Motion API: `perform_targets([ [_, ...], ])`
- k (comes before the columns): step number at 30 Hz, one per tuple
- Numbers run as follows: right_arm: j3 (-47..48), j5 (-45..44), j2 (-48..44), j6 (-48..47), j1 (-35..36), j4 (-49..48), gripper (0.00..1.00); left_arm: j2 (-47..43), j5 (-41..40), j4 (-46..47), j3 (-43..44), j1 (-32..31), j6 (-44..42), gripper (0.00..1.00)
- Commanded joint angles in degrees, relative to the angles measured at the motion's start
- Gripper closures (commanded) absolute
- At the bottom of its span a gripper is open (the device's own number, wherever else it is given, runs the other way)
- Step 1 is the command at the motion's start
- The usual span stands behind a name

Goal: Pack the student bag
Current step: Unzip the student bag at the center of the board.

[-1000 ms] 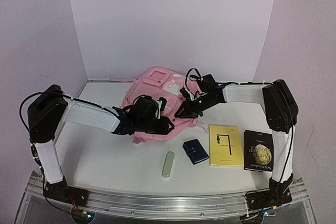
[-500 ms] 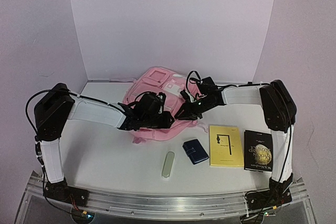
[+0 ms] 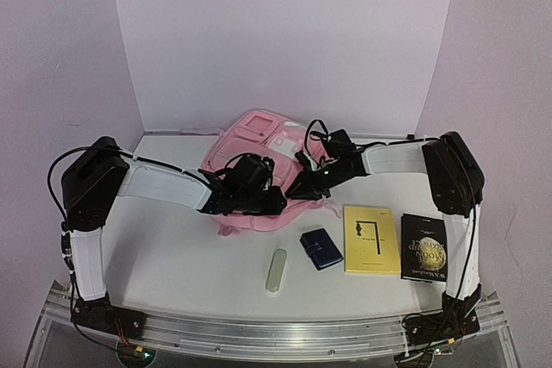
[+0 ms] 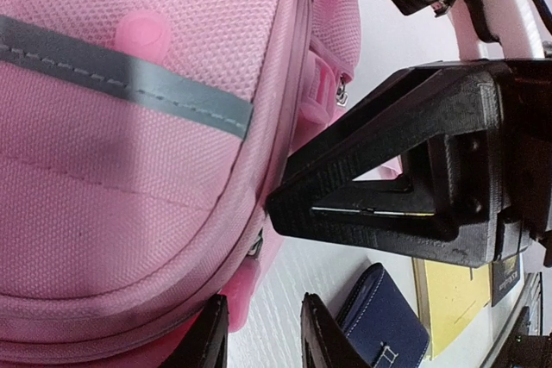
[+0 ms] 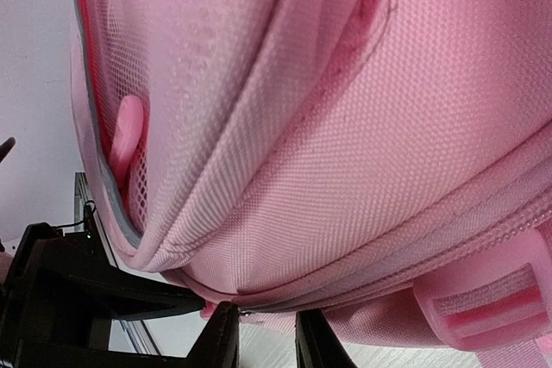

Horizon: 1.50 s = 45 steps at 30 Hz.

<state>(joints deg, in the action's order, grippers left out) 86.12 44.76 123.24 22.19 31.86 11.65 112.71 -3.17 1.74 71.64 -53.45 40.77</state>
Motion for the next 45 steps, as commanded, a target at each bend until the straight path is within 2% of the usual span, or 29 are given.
perform_targets([
  [1,-0.4,1.0,0.6,0.5,0.7,-1.8,0.77,1.0,-1.3,-5.1,2.5,0.1,1.9,0.72],
  [7,-0.4,1.0,0.7,0.7,0.8,-2.0,0.77,3.9,-6.7,-13.1,8.2,0.1,0.6,0.68],
  [15,-0.3,1.2,0.9,0.9,0.9,-2.2,0.77,7.8,-10.3,-19.2,13.9,0.1,-0.9,0.72],
  [19,-0.4,1.3,1.0,1.0,0.9,-2.2,0.77,8.1,-10.9,-18.9,14.5,0.1,-1.1,0.81],
  [23,-0.3,1.1,0.9,1.1,0.9,-2.2,0.76,8.0,-9.9,-17.7,14.3,0.1,-2.3,0.96],
  [25,-0.2,0.2,0.8,1.2,0.9,-2.2,0.73,6.8,-8.9,-16.4,13.2,0.0,-2.4,1.00],
  [28,0.1,-1.9,1.0,1.1,0.9,-2.2,0.63,3.8,-8.0,-15.1,11.1,-0.5,-3.0,1.00],
  [31,0.5,-2.5,1.2,1.4,0.8,-2.3,0.59,0.2,-8.0,-12.9,7.9,-1.2,-3.5,1.00],
  [34,0.8,-2.4,0.8,1.7,0.8,-2.2,0.49,-2.2,-7.5,-11.7,5.4,-1.2,-3.2,1.00],
  [39,1.6,-3.2,0.1,2.4,0.5,-2.3,0.44,-3.1,-4.4,-9.2,3.8,-1.3,-4.5,1.00],
  [45,1.6,0.8,0.0,7.0,-0.1,-6.0,0.44,-3.7,-1.5,-6.8,2.8,-1.3,-5.6,1.00],
])
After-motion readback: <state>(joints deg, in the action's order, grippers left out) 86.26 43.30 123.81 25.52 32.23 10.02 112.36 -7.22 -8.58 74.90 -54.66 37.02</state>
